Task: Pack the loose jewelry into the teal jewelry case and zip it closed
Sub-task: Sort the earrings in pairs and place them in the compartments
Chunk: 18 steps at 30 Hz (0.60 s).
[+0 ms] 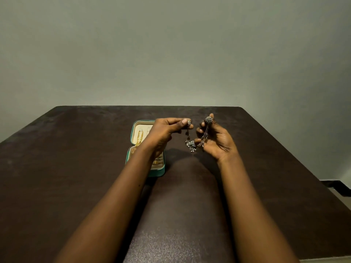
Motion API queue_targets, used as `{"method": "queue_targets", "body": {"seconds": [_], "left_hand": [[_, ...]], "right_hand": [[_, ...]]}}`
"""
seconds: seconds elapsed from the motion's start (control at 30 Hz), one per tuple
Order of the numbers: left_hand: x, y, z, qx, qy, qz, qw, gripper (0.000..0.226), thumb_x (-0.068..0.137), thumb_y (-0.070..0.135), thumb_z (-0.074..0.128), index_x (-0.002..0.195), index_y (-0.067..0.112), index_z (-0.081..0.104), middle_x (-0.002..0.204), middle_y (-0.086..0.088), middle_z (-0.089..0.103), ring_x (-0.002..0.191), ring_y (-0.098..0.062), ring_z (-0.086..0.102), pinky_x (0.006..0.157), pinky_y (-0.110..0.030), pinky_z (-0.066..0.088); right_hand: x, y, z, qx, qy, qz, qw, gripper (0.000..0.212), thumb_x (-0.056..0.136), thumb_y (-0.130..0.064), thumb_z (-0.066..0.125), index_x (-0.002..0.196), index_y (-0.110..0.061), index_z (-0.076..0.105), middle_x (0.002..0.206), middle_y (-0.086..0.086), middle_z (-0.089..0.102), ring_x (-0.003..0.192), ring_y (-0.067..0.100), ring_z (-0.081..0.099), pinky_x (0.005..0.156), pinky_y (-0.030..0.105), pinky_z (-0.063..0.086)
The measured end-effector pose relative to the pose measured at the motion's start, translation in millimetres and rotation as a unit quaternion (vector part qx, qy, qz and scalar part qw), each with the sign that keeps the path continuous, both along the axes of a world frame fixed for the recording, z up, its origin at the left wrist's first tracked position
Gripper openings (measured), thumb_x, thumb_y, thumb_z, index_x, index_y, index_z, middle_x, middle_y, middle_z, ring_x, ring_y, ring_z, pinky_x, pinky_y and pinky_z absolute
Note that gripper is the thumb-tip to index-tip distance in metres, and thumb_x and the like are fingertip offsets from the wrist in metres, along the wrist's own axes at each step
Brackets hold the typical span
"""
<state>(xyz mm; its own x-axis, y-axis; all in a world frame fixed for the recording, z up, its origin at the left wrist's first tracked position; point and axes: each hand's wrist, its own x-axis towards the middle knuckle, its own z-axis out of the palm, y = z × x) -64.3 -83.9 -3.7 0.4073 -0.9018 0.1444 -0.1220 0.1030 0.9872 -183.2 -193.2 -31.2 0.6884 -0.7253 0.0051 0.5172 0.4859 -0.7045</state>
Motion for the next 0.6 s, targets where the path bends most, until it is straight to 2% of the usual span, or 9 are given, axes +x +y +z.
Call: {"method": "queue_targets", "body": {"seconds": [0.07, 0.1, 0.2, 0.27, 0.37, 0.43, 0.53, 0.6], "left_hand": [[-2, 0, -3, -0.009, 0.004, 0.005, 1.0, 0.012, 0.088, 0.024, 0.061, 0.091, 0.022, 0.072, 0.079, 0.012, 0.072, 0.082, -0.013, 0.047, 0.07, -0.032, 0.033], [-3, -1, -4, -0.012, 0.01, 0.005, 1.0, 0.011, 0.087, 0.024, 0.061, 0.09, 0.022, 0.072, 0.078, 0.012, 0.071, 0.079, -0.012, 0.046, 0.068, -0.032, 0.031], [-4, -3, -6, -0.019, 0.046, 0.004, 0.999, 0.009, 0.086, 0.024, 0.062, 0.086, 0.021, 0.071, 0.08, 0.004, 0.069, 0.072, -0.009, 0.043, 0.067, -0.031, 0.031], [-6, -3, -7, -0.021, 0.071, 0.0, 0.997, 0.011, 0.088, 0.021, 0.06, 0.085, 0.021, 0.07, 0.077, 0.004, 0.067, 0.072, -0.009, 0.043, 0.067, -0.03, 0.031], [-6, -4, -8, -0.022, 0.117, -0.029, 0.993, 0.022, 0.091, 0.017, 0.055, 0.08, 0.02, 0.074, 0.072, 0.01, 0.071, 0.08, -0.01, 0.049, 0.074, -0.033, 0.031], [-5, -2, -7, -0.03, 0.148, -0.059, 0.987, 0.022, 0.092, 0.014, 0.052, 0.086, 0.019, 0.072, 0.073, 0.011, 0.072, 0.084, -0.009, 0.054, 0.074, -0.032, 0.032], [-4, 2, -4, -0.044, 0.194, -0.093, 0.976, 0.023, 0.093, 0.004, 0.046, 0.1, 0.014, 0.066, 0.075, 0.009, 0.073, 0.076, -0.003, 0.064, 0.067, -0.027, 0.041], [-3, 2, -4, -0.052, 0.225, -0.102, 0.968, 0.029, 0.092, 0.0, 0.046, 0.091, 0.015, 0.071, 0.076, 0.006, 0.074, 0.069, -0.001, 0.067, 0.069, -0.028, 0.042]], "right_hand": [[2, 5, 2, 0.013, 0.004, -0.002, 1.0, 0.014, 0.063, -0.031, 0.066, 0.069, -0.02, 0.06, 0.059, -0.006, 0.056, 0.053, 0.007, 0.048, 0.05, 0.021, 0.034], [3, 6, 3, 0.021, 0.002, -0.004, 1.0, 0.013, 0.066, -0.031, 0.062, 0.065, -0.018, 0.06, 0.059, -0.005, 0.055, 0.052, 0.008, 0.047, 0.05, 0.021, 0.034], [6, 11, 4, 0.043, 0.006, -0.001, 0.999, 0.021, 0.069, -0.03, 0.06, 0.056, -0.013, 0.061, 0.057, -0.002, 0.053, 0.051, 0.009, 0.048, 0.053, 0.022, 0.033], [7, 15, 6, 0.06, 0.009, 0.002, 0.998, 0.023, 0.07, -0.029, 0.061, 0.055, -0.012, 0.062, 0.055, -0.001, 0.053, 0.05, 0.009, 0.049, 0.054, 0.022, 0.036], [11, 21, 8, 0.082, -0.004, 0.025, 0.996, 0.016, 0.072, -0.028, 0.061, 0.067, -0.013, 0.062, 0.057, 0.001, 0.054, 0.047, 0.01, 0.051, 0.047, 0.018, 0.044], [12, 23, 9, 0.081, -0.012, 0.035, 0.996, 0.015, 0.07, -0.028, 0.061, 0.073, -0.014, 0.058, 0.062, 0.001, 0.055, 0.049, 0.009, 0.053, 0.047, 0.019, 0.044], [12, 23, 9, 0.071, -0.008, 0.026, 0.997, 0.016, 0.069, -0.029, 0.061, 0.07, -0.014, 0.058, 0.056, -0.001, 0.054, 0.049, 0.009, 0.052, 0.047, 0.018, 0.041], [12, 24, 9, 0.065, -0.007, 0.024, 0.998, 0.015, 0.07, -0.029, 0.061, 0.069, -0.014, 0.058, 0.056, -0.002, 0.052, 0.05, 0.009, 0.05, 0.049, 0.019, 0.038]]}}
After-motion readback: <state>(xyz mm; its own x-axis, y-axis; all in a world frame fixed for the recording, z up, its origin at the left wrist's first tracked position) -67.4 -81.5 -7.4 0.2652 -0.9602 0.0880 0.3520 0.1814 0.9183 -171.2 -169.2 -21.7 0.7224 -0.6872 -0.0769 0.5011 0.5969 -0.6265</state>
